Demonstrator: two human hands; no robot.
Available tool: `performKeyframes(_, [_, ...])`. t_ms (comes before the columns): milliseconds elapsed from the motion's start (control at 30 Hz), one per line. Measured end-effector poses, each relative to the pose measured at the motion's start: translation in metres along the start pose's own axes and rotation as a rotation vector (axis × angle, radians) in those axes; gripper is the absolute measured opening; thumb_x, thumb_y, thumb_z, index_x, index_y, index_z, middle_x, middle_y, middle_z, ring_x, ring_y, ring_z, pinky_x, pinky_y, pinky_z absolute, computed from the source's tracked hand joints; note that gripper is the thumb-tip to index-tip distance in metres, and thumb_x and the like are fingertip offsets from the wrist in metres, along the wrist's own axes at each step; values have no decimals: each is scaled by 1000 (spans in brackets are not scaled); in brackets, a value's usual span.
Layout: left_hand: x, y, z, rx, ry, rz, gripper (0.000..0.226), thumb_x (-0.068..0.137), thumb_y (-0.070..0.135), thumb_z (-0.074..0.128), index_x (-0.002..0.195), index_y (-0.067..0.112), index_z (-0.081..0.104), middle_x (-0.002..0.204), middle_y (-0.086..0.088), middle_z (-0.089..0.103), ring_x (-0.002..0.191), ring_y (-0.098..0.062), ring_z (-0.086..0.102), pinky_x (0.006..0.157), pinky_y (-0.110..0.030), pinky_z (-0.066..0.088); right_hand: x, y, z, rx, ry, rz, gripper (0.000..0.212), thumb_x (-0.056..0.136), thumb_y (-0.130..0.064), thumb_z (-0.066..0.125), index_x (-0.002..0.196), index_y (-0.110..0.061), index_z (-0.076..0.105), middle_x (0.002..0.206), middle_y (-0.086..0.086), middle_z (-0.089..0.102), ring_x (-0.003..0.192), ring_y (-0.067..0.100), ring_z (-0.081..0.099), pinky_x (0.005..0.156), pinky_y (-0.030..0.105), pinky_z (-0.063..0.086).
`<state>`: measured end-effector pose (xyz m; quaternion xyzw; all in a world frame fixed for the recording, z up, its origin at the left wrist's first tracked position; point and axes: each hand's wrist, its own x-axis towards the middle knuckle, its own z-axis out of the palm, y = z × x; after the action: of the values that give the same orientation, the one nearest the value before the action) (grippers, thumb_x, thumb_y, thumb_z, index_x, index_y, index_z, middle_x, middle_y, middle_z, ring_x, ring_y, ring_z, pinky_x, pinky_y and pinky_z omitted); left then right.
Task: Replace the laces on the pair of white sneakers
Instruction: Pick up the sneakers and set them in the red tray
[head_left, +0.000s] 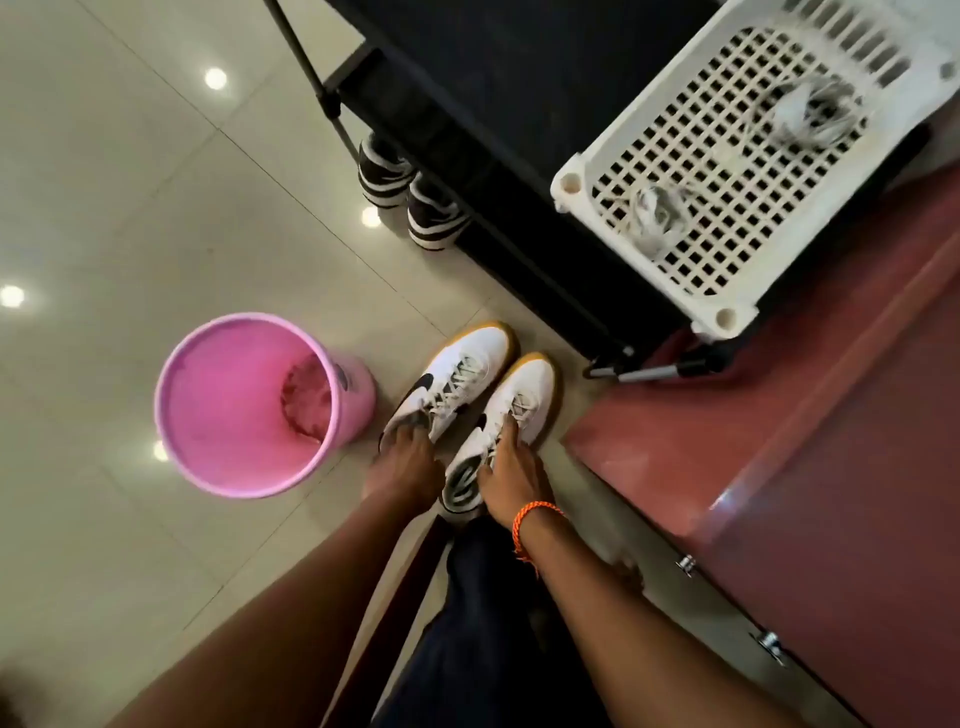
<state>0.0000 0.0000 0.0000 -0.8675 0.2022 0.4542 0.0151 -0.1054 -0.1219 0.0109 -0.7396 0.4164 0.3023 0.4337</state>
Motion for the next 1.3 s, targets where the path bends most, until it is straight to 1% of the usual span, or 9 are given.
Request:
performKeyframes(167, [37,-4,33,108,-1,-62,104,89,78,60,163,8,35,167,-13,41,155,-32,34,125,-43,32,38,27,30,3,-178,83,101,103,-28,56,162,-37,-26,172,23,20,135,44,54,111,50,47])
performKeyframes(267, [48,0,48,82,45,-90,95,85,76,67,151,12,45,153,-10,54,138,-30,55,105,-42,49,49,34,41,-26,-171,55,110,98,-35,55,148,-51,-41,172,16,22,136,41,53,109,61,47])
performKeyframes(367, [51,12,55,115,109,-66,73,91,72,63,141,18,57,137,-6,66,124,-27,66,92,-37,53,52,33,40,-16,-204,37,114,97,-36,58,150,-43,-43,174,20,10,142,42,47,113,54,45])
performKeyframes(500, [47,23,59,52,98,-46,61,97,63,58,138,18,59,131,-8,70,120,-31,68,90,-38,52,63,33,34,-42,-238,50,117,87,-50,54,141,-42,-49,173,25,-4,155,46,27,121,59,34])
performKeyframes(700, [26,42,-3,-27,212,-38,53,78,63,71,103,17,69,106,-7,73,97,-33,71,69,-31,44,43,3,-17,-154,-133,-21,97,102,-28,57,168,-21,-15,166,24,31,145,41,44,118,43,39])
performKeyframes(833, [5,65,-59,-68,158,-49,39,80,54,75,95,20,63,87,1,59,88,-25,61,73,-31,46,22,-19,-57,-251,-1,-105,80,101,-36,61,168,-33,17,167,20,33,145,42,45,116,41,41])
performKeyframes(1000, [-45,71,-114,-164,198,-66,34,83,50,72,93,19,63,82,4,61,88,-21,62,76,-31,49,-25,-55,-99,-253,67,-211,59,98,-33,61,154,-45,46,158,12,51,140,37,53,115,42,45])
performKeyframes(1133, [-100,95,-148,-292,351,-155,40,91,49,61,117,18,68,120,-6,71,113,-30,67,93,-37,53,-70,-86,-136,-304,116,-314,61,100,-20,61,155,-44,47,152,17,53,135,41,55,113,43,47])
performKeyframes(1300, [-176,117,-163,-437,652,-217,37,95,43,59,112,12,70,111,-11,73,106,-35,70,78,-37,46,-132,-122,-177,-452,226,-503,68,100,-10,58,158,-41,43,146,13,56,129,40,59,107,44,49])
